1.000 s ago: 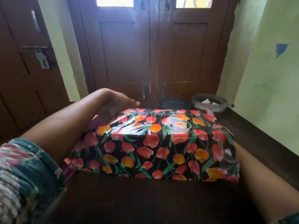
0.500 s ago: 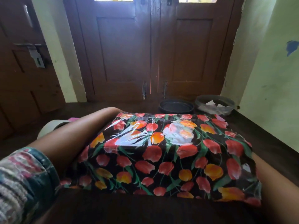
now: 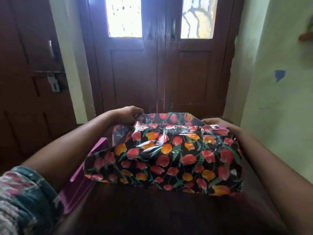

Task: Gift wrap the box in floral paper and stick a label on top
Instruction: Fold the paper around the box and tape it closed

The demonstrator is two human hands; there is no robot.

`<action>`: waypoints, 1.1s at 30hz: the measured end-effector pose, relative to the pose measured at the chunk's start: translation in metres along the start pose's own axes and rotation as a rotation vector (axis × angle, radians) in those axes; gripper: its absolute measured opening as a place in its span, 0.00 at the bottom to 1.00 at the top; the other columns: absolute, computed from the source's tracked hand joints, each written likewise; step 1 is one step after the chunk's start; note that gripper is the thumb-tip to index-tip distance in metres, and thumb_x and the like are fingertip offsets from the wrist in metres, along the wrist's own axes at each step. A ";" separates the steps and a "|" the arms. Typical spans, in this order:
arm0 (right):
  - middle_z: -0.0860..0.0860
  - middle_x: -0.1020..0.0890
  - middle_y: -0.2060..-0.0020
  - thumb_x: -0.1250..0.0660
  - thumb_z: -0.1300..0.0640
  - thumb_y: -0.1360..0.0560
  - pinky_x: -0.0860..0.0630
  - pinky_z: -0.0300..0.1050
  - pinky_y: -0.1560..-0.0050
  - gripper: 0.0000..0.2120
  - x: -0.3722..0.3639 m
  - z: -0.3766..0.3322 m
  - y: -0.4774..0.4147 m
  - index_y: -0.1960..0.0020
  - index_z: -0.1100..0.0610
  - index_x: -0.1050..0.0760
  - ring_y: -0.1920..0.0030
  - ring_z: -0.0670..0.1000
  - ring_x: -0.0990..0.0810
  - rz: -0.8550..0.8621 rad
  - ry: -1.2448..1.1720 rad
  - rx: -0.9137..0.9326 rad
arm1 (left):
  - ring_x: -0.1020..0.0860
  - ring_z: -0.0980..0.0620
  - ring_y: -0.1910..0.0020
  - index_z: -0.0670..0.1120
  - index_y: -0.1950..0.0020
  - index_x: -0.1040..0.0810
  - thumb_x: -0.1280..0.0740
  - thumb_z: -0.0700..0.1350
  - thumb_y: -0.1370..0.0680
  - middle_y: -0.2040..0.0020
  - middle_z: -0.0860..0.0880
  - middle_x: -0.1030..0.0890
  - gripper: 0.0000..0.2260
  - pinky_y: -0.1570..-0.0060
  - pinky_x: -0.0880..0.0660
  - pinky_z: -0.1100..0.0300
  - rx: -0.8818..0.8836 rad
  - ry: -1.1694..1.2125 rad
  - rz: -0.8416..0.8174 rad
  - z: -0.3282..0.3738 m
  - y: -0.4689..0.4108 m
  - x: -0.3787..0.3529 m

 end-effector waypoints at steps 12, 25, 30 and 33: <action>0.54 0.19 0.45 0.46 0.30 0.31 0.24 0.52 0.44 0.34 -0.012 -0.030 0.049 0.39 0.54 0.27 0.47 0.54 0.19 -0.055 0.291 -0.149 | 0.21 0.52 0.58 0.46 0.52 0.18 0.32 0.39 0.25 0.55 0.48 0.17 0.05 0.53 0.22 0.56 0.159 0.230 -0.114 0.004 0.022 0.005; 0.51 0.20 0.66 0.24 0.44 0.36 0.29 0.39 0.68 0.20 -0.047 -0.070 0.049 0.64 0.60 0.23 0.65 0.48 0.22 0.183 0.850 0.095 | 0.25 0.53 0.67 0.41 0.50 0.19 0.34 0.38 0.24 0.61 0.47 0.20 0.06 0.67 0.27 0.62 0.178 0.198 -0.146 0.031 0.036 0.019; 0.48 0.23 0.67 0.24 0.45 0.35 0.33 0.38 0.69 0.16 -0.043 -0.067 0.059 0.68 0.54 0.27 0.65 0.45 0.24 0.227 0.784 0.136 | 0.21 0.55 0.63 0.45 0.48 0.18 0.34 0.39 0.23 0.55 0.47 0.17 0.08 0.59 0.23 0.59 0.049 0.185 -0.057 0.033 0.048 0.027; 0.47 0.26 0.69 0.26 0.45 0.34 0.35 0.39 0.69 0.16 -0.048 -0.067 0.061 0.69 0.54 0.28 0.66 0.45 0.28 0.278 0.825 0.231 | 0.20 0.55 0.56 0.52 0.44 0.19 0.33 0.45 0.23 0.53 0.53 0.17 0.09 0.55 0.23 0.60 0.011 0.196 -0.112 0.039 0.057 0.023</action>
Point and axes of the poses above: each hand's wrist, its own y-axis away from the middle knuckle, its own x-axis out of the back of the hand, z = x × y, the point moved 8 cm from there along -y, towards the middle knuckle
